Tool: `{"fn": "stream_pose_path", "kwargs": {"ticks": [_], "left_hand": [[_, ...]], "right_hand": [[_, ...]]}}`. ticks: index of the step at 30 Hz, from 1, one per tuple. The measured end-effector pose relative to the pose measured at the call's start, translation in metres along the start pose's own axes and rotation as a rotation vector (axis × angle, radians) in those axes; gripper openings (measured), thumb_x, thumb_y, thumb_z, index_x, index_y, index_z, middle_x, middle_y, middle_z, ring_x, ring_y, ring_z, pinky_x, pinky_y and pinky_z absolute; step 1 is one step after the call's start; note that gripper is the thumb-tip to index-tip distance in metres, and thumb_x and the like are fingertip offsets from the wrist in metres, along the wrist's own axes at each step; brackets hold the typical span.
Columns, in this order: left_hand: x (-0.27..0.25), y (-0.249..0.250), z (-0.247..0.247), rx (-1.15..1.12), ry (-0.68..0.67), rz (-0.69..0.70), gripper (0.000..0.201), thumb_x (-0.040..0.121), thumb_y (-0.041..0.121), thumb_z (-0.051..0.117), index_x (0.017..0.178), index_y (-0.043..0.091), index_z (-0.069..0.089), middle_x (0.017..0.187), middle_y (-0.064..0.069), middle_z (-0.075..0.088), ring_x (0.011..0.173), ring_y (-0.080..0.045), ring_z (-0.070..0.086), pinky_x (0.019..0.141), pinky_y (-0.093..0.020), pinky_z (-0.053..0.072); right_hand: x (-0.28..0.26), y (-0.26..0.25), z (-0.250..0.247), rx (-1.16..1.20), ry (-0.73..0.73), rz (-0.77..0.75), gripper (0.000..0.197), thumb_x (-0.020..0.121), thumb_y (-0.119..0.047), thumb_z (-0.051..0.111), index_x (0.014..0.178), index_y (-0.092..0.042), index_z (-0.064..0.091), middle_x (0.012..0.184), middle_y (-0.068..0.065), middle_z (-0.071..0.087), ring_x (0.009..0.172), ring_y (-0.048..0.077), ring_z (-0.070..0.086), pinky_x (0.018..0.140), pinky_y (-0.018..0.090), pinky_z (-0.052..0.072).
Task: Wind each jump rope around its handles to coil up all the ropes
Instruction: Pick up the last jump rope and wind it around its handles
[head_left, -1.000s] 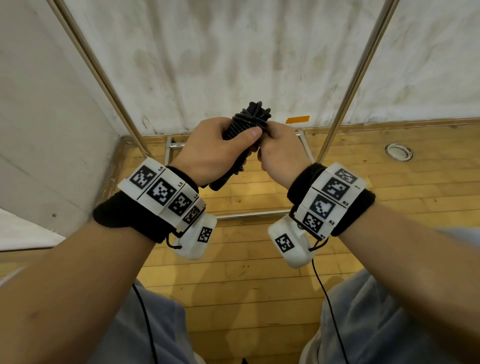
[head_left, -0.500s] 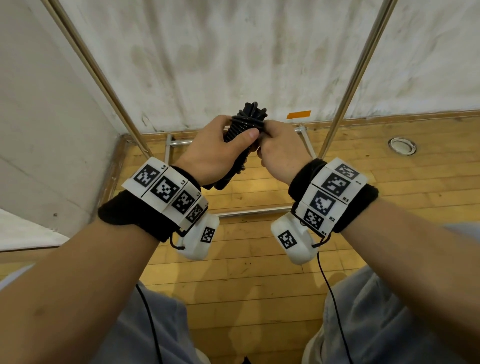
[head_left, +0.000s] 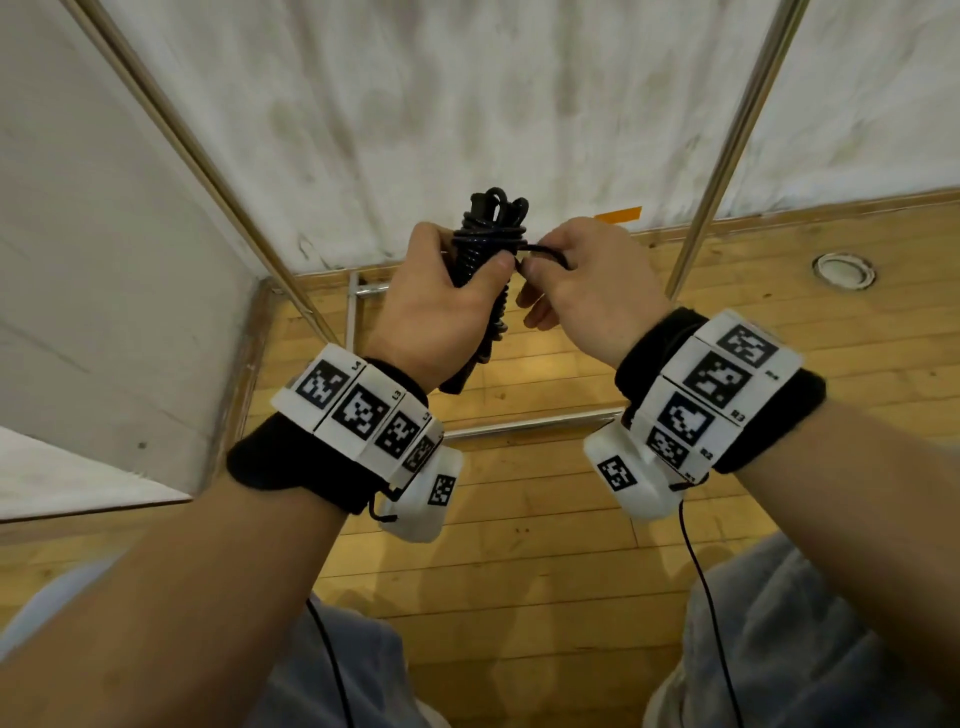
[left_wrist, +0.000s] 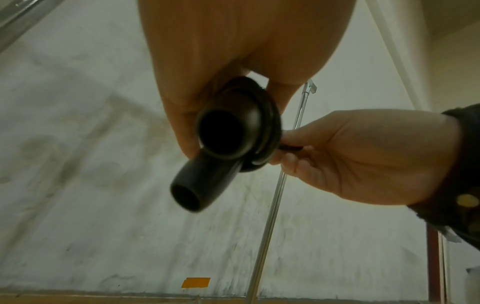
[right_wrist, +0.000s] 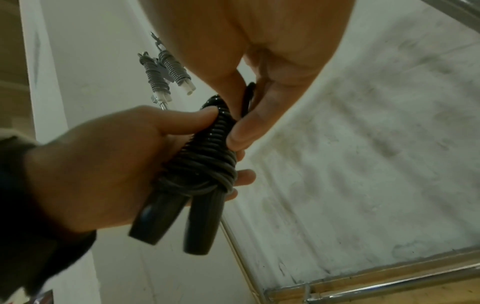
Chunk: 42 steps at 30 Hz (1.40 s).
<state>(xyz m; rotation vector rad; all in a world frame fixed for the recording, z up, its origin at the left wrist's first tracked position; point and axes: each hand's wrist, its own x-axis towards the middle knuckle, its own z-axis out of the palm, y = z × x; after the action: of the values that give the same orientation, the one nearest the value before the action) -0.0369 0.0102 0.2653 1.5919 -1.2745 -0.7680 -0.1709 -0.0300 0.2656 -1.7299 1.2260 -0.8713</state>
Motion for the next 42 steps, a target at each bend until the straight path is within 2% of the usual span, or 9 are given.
{"fn": "stream_pose_path", "kwargs": {"ticks": [2,6,10,15,27,31,36,39,42], "left_hand": [[0.001,0.000,0.000,0.000,0.026,-0.008,0.029,0.086,0.034,0.066,0.084,0.025,0.038,0.088,-0.009,0.064,0.071,-0.030,0.068,0.059,-0.048,0.056],[0.002,0.000,0.001,-0.029,0.034,0.007,0.027,0.083,0.032,0.065,0.085,0.026,0.040,0.078,-0.003,0.061,0.063,-0.021,0.063,0.053,-0.038,0.055],[0.002,-0.001,0.008,0.010,0.032,0.052,0.018,0.092,0.028,0.057,0.101,0.022,0.043,0.075,0.006,0.057,0.052,0.001,0.056,0.050,-0.026,0.053],[0.002,0.000,0.009,-0.003,0.053,0.086,0.021,0.094,0.022,0.056,0.111,0.020,0.043,0.079,0.009,0.059,0.053,0.002,0.057,0.048,-0.022,0.050],[-0.004,-0.001,0.008,-0.048,-0.112,0.069,0.056,0.086,0.001,0.052,0.135,0.016,0.030,0.081,0.002,0.056,0.053,-0.002,0.055,0.048,-0.021,0.049],[-0.010,-0.001,0.008,0.076,-0.125,0.142,0.068,0.078,0.022,0.074,0.132,0.017,0.033,0.089,0.015,0.059,0.064,0.009,0.059,0.045,-0.011,0.045],[-0.006,0.000,0.000,0.120,-0.064,0.115,0.039,0.087,0.031,0.065,0.118,0.023,0.043,0.086,0.006,0.063,0.062,-0.007,0.065,0.051,-0.026,0.054],[-0.005,0.004,-0.005,0.038,-0.096,0.114,0.027,0.090,0.026,0.062,0.111,0.025,0.045,0.089,0.002,0.064,0.076,-0.021,0.068,0.065,-0.043,0.059],[-0.005,0.006,-0.011,-0.033,-0.182,0.096,0.029,0.089,0.020,0.062,0.114,0.022,0.046,0.092,-0.001,0.063,0.077,-0.022,0.068,0.065,-0.042,0.059]], "right_hand": [[0.000,0.002,0.000,-0.076,0.008,-0.014,0.011,0.093,-0.018,0.052,0.093,-0.011,0.060,0.068,0.000,0.067,0.048,0.006,0.063,0.050,0.024,0.055],[-0.005,0.000,0.003,-0.243,0.093,-0.127,0.013,0.094,-0.025,0.053,0.093,-0.018,0.064,0.068,-0.006,0.063,0.054,0.009,0.061,0.052,0.018,0.046],[-0.009,-0.007,0.005,-0.296,0.077,-0.212,0.022,0.096,-0.018,0.046,0.099,-0.010,0.066,0.081,0.002,0.065,0.075,0.021,0.062,0.073,0.035,0.050],[-0.010,-0.007,0.005,-0.296,-0.012,-0.196,0.023,0.095,-0.008,0.041,0.105,-0.004,0.062,0.092,0.012,0.065,0.085,0.027,0.062,0.079,0.044,0.050],[-0.009,-0.010,-0.006,-0.236,-0.002,-0.146,0.022,0.091,-0.017,0.056,0.084,-0.004,0.073,0.076,0.015,0.069,0.074,0.029,0.066,0.071,0.042,0.054],[-0.011,-0.011,-0.007,-0.130,0.021,-0.072,0.017,0.080,-0.024,0.070,0.068,-0.012,0.072,0.063,0.007,0.066,0.059,0.020,0.060,0.059,0.032,0.052],[-0.012,-0.016,-0.011,-0.123,0.026,-0.103,0.023,0.080,-0.036,0.068,0.074,-0.014,0.073,0.065,0.000,0.069,0.064,0.016,0.067,0.069,0.036,0.058],[-0.008,-0.018,-0.017,-0.175,0.090,-0.238,0.012,0.086,-0.024,0.062,0.087,-0.015,0.070,0.079,-0.006,0.067,0.073,0.012,0.066,0.070,0.021,0.053],[-0.007,-0.017,-0.019,-0.261,0.064,-0.359,0.011,0.085,-0.013,0.063,0.095,-0.015,0.065,0.094,-0.006,0.058,0.080,0.011,0.063,0.069,0.009,0.046]]}}
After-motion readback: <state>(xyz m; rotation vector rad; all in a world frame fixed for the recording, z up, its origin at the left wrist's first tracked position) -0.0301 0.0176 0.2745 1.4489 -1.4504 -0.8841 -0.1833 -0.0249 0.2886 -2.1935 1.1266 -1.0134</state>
